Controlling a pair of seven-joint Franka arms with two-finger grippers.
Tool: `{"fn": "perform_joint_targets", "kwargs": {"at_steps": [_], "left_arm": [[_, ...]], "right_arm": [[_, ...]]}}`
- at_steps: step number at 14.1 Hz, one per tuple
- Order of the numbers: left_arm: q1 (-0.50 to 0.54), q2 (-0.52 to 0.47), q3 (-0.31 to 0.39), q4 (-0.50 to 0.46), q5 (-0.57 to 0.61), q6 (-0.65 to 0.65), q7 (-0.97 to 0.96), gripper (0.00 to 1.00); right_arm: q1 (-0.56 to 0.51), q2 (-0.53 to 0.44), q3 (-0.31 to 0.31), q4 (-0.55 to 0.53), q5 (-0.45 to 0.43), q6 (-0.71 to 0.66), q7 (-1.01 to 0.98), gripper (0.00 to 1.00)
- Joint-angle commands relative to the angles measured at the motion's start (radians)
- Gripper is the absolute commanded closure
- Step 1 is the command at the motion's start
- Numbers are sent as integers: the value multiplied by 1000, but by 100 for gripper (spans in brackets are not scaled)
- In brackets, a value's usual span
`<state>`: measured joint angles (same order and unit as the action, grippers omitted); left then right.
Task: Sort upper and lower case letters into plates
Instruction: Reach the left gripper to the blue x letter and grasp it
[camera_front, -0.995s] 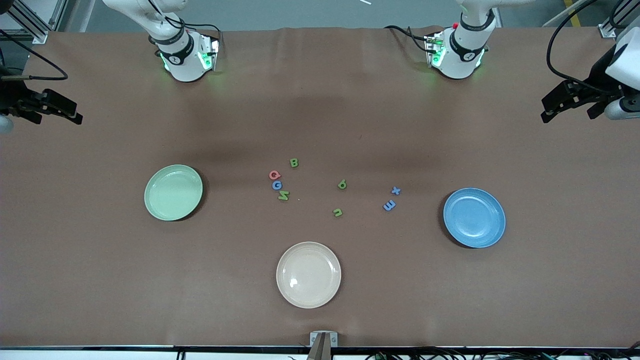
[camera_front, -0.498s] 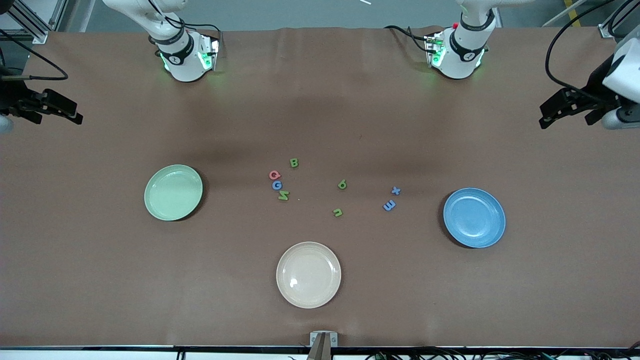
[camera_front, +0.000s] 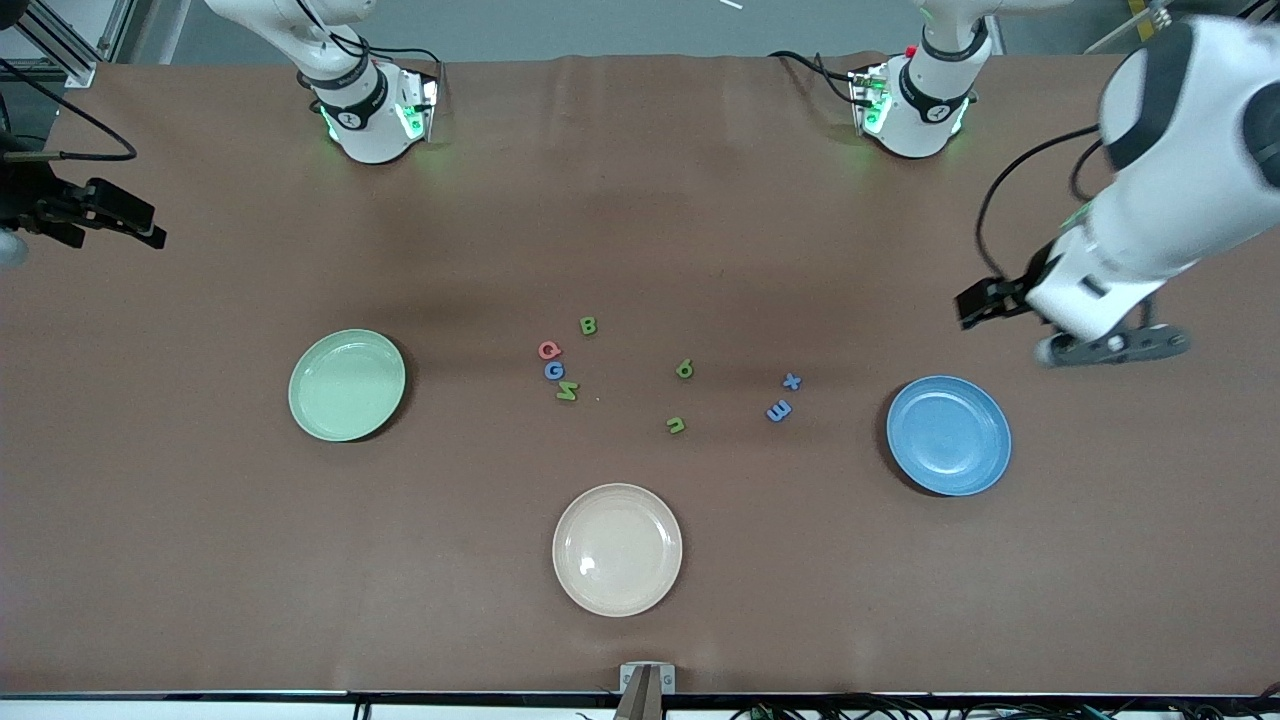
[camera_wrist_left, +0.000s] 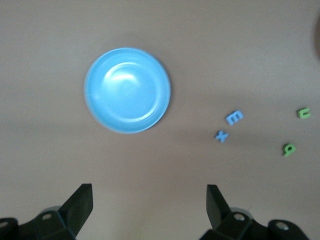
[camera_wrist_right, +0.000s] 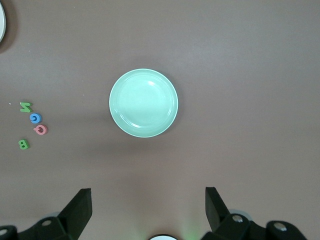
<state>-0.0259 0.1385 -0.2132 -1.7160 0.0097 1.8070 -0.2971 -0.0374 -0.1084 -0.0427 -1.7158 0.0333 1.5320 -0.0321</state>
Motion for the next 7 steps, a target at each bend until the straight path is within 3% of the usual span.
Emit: {"fn": "perform_joint_targets", "kwargs": {"at_steps": [1, 3, 6, 7], "left_arm": [[4, -13, -34, -166, 4, 218, 1, 0], [6, 21, -67, -243, 6, 357, 7, 0], [-15, 120, -110, -251, 13, 429, 26, 5], [-34, 159, -110, -257, 65, 480, 32, 6]], "right_arm": [[8, -28, -3, -27, -9, 4, 14, 0], [7, -25, -3, -8, -7, -7, 12, 0], [8, -22, -3, 4, -1, -12, 12, 0], [7, -22, -3, 4, -3, -13, 12, 0]]}}
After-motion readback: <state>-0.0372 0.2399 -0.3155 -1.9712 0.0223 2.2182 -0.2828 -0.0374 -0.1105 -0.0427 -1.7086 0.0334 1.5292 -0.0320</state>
